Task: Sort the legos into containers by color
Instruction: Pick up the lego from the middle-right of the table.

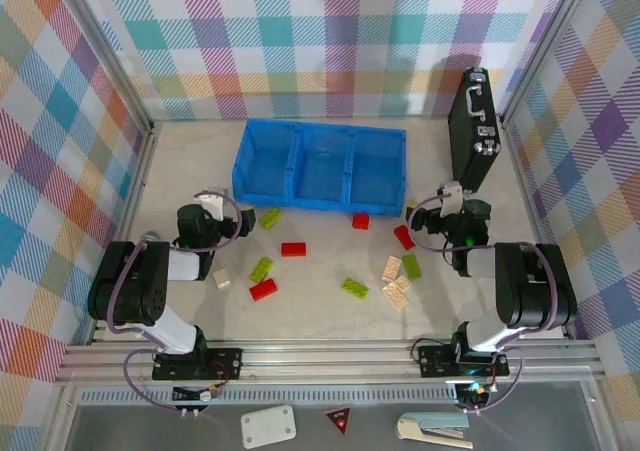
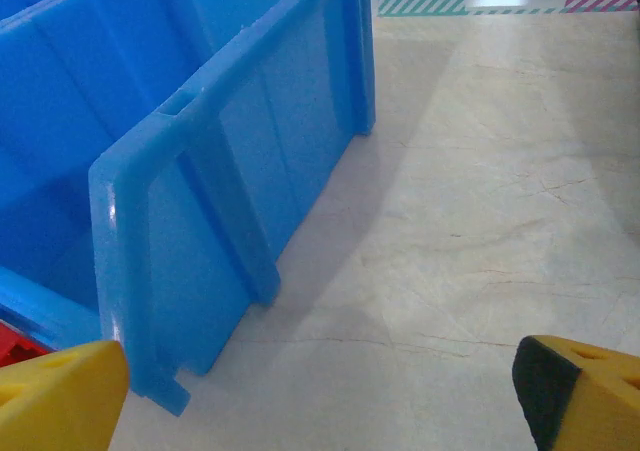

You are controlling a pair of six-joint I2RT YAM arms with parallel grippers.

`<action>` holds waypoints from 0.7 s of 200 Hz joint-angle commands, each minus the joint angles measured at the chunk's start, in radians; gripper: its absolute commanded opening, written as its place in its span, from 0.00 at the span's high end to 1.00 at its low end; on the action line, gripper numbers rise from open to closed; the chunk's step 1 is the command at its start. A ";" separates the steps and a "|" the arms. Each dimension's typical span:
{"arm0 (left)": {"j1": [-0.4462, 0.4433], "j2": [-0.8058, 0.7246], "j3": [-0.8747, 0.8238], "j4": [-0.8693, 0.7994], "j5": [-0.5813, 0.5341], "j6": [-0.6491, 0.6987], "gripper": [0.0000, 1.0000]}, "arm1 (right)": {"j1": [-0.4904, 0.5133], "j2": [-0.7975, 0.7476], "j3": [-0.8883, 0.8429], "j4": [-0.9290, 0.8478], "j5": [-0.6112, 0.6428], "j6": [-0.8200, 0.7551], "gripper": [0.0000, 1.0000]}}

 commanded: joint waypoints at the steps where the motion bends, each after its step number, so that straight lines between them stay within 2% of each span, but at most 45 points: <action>1: 0.006 0.003 -0.002 0.033 0.020 0.015 0.00 | -0.003 0.003 -0.005 0.032 -0.009 -0.004 0.01; 124: 0.006 0.002 -0.004 0.036 0.019 0.015 0.00 | -0.003 0.003 -0.005 0.031 -0.009 -0.003 0.01; 140: 0.008 0.003 -0.002 0.036 0.018 0.012 0.00 | -0.003 0.006 0.008 0.012 0.070 0.030 0.01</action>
